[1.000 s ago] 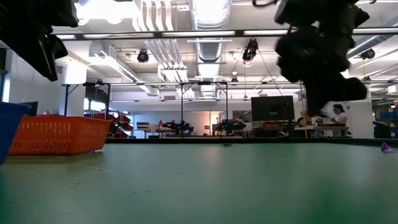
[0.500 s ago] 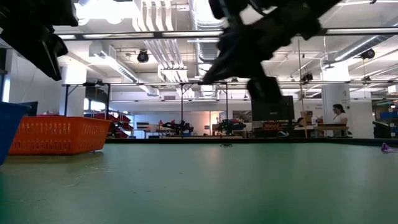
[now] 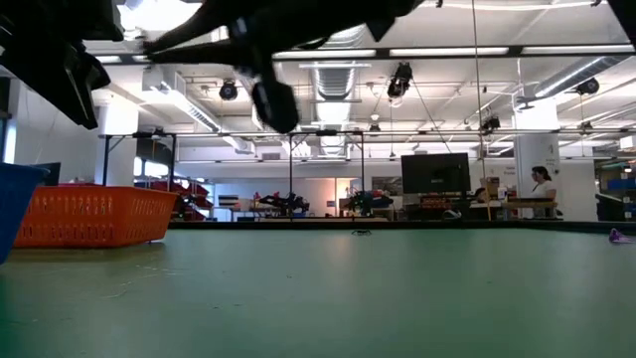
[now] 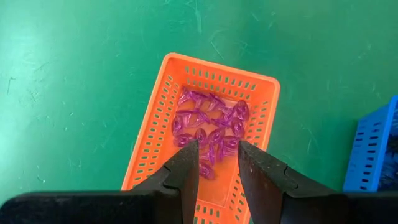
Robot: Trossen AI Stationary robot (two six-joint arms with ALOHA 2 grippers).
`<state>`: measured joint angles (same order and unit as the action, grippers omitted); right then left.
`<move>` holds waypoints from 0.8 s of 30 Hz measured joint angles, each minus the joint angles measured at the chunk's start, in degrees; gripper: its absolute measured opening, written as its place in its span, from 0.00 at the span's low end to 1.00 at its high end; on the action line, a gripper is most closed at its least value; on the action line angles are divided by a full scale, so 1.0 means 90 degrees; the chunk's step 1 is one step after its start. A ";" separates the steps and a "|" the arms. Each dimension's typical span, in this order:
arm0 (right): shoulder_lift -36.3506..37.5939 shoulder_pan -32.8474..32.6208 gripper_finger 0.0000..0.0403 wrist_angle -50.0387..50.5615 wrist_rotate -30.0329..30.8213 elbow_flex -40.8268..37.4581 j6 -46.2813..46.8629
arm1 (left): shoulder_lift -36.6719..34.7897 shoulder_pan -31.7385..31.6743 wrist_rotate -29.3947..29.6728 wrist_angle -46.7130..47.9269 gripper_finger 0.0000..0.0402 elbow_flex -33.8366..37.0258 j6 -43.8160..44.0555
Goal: Sort Halloween decoration
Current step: Put the black spider toy into the blue bin
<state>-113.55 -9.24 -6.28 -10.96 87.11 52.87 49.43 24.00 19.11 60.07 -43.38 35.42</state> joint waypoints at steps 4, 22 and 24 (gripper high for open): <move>-0.0732 -0.0057 0.02 0.0009 -0.0027 0.0761 0.0002 | -0.0016 0.0000 0.0096 0.0025 0.23 0.0000 0.0000; -0.2866 -0.0347 0.02 0.1278 -0.0788 0.3584 -0.0379 | -0.0447 0.0000 0.0167 0.0270 0.23 0.0000 -0.0046; -0.3016 -0.0349 0.02 0.1321 -0.0787 0.3634 -0.0377 | -0.0487 0.0000 0.0168 0.0270 0.23 0.0000 -0.0046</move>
<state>-140.69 -12.38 5.61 -18.04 119.81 49.48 45.05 24.00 20.62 62.50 -43.38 35.00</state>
